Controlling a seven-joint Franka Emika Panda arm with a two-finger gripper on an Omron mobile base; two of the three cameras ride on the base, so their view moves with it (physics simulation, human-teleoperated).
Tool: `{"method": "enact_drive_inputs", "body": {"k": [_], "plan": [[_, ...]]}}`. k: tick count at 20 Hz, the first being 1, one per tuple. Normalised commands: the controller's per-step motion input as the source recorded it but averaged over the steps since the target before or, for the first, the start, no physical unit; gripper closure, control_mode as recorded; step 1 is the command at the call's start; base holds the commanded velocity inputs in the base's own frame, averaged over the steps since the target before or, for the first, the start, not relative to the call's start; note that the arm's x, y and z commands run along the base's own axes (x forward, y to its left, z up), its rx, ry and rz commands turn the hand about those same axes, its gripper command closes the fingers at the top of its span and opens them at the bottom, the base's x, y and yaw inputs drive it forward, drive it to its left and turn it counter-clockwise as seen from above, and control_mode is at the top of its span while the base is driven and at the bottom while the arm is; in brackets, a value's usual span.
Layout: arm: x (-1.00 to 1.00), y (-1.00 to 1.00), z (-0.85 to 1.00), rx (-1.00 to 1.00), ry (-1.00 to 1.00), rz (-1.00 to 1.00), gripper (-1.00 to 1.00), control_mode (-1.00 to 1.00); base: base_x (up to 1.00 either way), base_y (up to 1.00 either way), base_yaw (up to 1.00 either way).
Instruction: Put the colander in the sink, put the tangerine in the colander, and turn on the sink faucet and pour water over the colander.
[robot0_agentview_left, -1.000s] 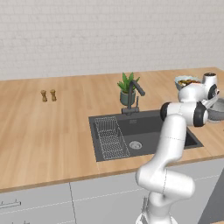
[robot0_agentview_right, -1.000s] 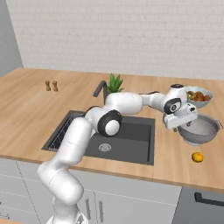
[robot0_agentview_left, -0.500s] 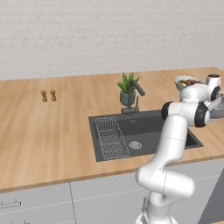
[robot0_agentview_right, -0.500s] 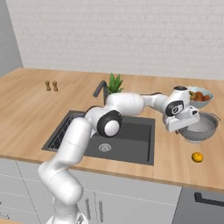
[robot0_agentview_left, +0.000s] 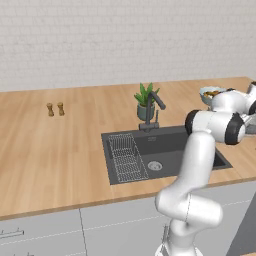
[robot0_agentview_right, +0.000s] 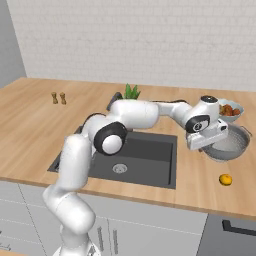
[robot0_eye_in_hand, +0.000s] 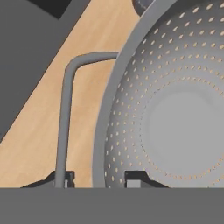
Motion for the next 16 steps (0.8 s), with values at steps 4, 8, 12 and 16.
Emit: {"method": "enact_drive_inputs", "body": {"k": [4,8,12,16], "plan": [[-0.55,0.58,0.28,0.00,0.00,0.20,1.00,-1.00,0.00,0.00,0.00],[-0.44,0.77,0.24,-0.04,0.01,0.34,1.00,-1.00,0.00,0.00,0.00],[-0.45,0.72,0.17,-0.01,0.02,0.40,1.00,-1.00,0.00,0.00,0.00],[-0.45,0.57,0.20,0.00,0.06,0.42,1.00,-1.00,0.00,0.00,0.00]]}}
